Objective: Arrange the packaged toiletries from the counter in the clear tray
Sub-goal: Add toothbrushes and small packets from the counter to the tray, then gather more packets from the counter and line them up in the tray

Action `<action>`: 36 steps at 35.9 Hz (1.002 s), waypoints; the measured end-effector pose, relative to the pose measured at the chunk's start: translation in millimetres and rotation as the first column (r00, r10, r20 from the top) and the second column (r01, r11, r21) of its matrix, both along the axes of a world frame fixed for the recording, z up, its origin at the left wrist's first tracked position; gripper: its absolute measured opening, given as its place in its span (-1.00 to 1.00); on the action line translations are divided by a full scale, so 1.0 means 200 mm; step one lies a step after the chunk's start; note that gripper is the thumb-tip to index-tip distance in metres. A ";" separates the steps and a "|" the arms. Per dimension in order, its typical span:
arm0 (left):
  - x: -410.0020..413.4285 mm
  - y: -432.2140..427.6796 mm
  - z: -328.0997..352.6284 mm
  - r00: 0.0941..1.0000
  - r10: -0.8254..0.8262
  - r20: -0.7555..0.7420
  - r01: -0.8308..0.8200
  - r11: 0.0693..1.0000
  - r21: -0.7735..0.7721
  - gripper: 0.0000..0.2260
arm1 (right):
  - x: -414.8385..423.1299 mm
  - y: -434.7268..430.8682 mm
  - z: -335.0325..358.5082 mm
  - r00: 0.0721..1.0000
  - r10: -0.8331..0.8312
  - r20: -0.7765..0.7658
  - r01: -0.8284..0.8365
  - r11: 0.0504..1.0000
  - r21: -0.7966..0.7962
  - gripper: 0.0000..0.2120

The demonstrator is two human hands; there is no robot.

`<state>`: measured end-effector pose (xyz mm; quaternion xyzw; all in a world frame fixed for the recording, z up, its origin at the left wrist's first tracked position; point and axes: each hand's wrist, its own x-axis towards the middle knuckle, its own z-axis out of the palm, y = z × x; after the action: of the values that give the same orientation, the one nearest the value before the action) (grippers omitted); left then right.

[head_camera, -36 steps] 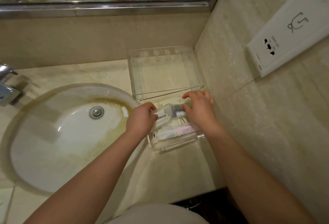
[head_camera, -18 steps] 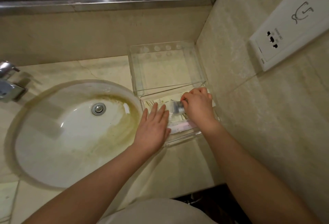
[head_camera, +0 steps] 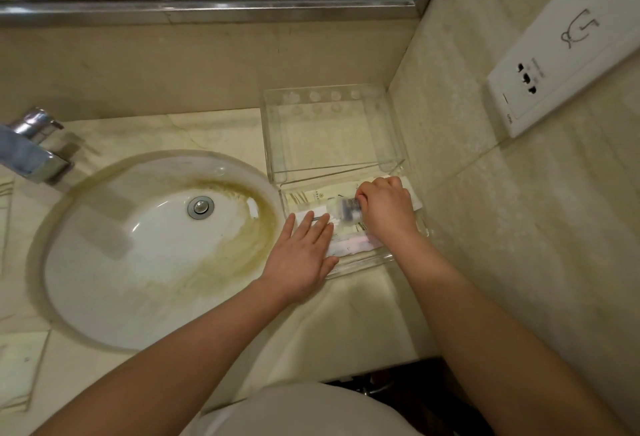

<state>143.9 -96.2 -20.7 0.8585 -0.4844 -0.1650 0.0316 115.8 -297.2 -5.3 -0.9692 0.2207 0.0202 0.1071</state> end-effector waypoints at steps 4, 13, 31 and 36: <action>-0.02 0.01 0.01 1.000 0.010 -0.004 -0.010 1.000 -0.001 -0.41 | -0.01 -0.01 0.00 1.000 0.015 0.000 -0.015 1.000 -0.013 -0.77; -0.06 0.03 0.01 0.999 0.034 -0.011 -0.033 0.996 0.083 -0.38 | -0.08 0.06 -0.04 0.998 0.051 -0.021 -0.050 0.998 0.044 -0.55; -0.11 0.82 0.16 0.745 0.634 -0.207 -0.666 0.693 -0.277 -0.50 | 0.13 0.91 0.11 0.940 0.334 0.070 -0.341 0.909 0.239 -0.50; -0.08 1.33 0.15 0.535 0.812 -0.234 -0.821 0.435 -0.369 -0.59 | 0.25 1.44 0.11 0.869 0.494 0.010 -0.466 0.813 0.348 -0.47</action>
<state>128.0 170.3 8.6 0.9519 -0.0331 -0.0252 0.3034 166.3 -9.2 17.1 -0.9585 -0.0338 0.1233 0.2550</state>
